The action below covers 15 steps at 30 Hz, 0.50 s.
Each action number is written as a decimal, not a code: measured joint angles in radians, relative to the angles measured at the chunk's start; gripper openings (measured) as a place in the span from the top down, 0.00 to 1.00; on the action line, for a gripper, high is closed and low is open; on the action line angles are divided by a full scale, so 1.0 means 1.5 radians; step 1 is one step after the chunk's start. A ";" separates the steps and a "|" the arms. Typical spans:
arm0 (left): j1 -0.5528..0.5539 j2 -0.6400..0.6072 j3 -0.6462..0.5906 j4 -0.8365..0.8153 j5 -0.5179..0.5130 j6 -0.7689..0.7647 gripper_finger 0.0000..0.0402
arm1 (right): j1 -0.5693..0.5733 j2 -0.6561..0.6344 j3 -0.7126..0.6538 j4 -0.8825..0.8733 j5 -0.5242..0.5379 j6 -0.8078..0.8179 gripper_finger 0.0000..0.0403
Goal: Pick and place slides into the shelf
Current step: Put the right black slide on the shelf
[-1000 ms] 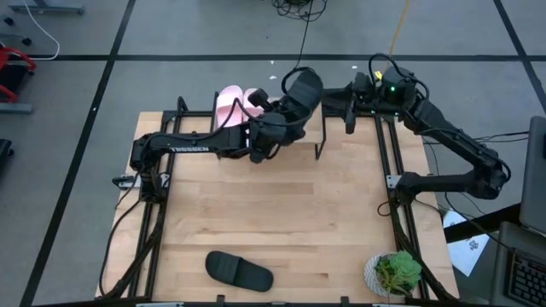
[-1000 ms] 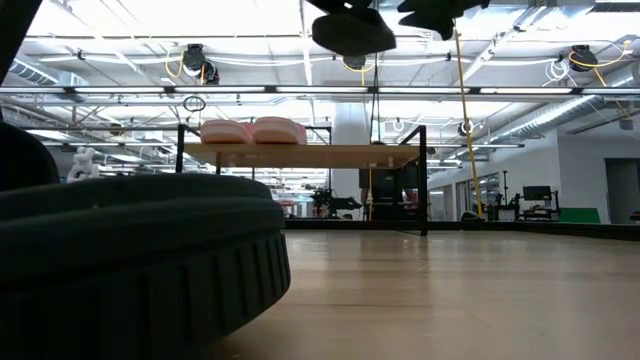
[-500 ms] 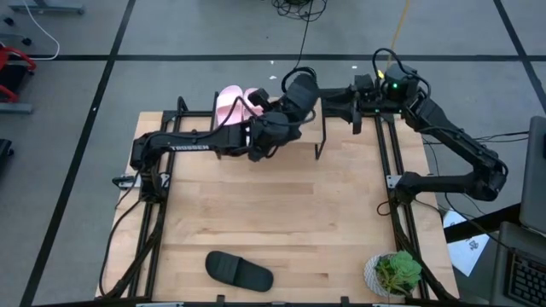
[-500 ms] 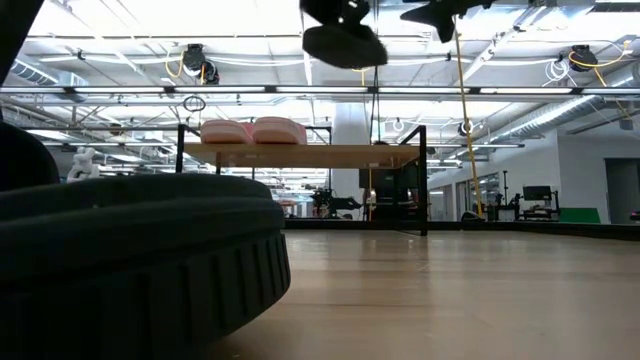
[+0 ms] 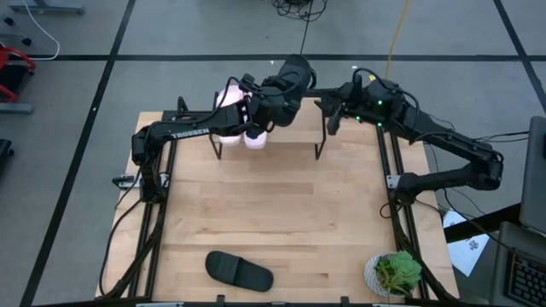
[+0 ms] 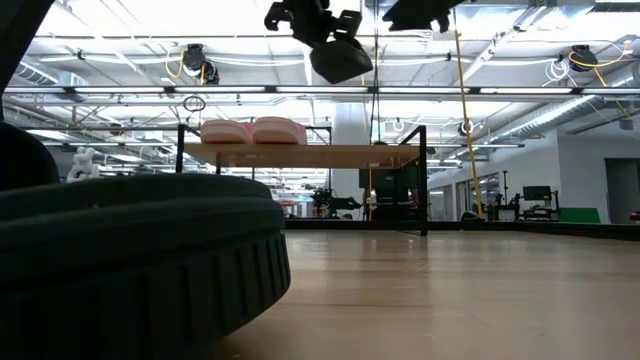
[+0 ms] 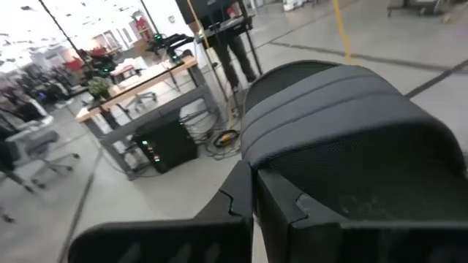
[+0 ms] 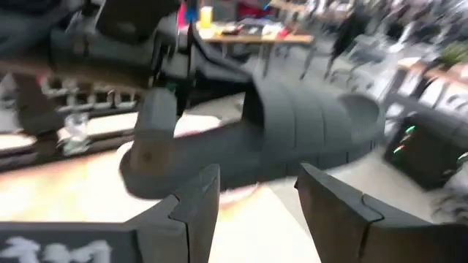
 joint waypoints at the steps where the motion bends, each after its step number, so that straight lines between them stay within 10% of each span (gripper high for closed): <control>1: 0.001 0.000 0.000 0.009 0.006 0.000 1.00 | 0.010 0.008 0.000 0.022 0.011 -0.004 0.57; 15: 0.004 0.000 0.000 0.026 0.016 0.027 1.00 | 0.093 0.070 0.000 0.101 0.194 -0.056 0.57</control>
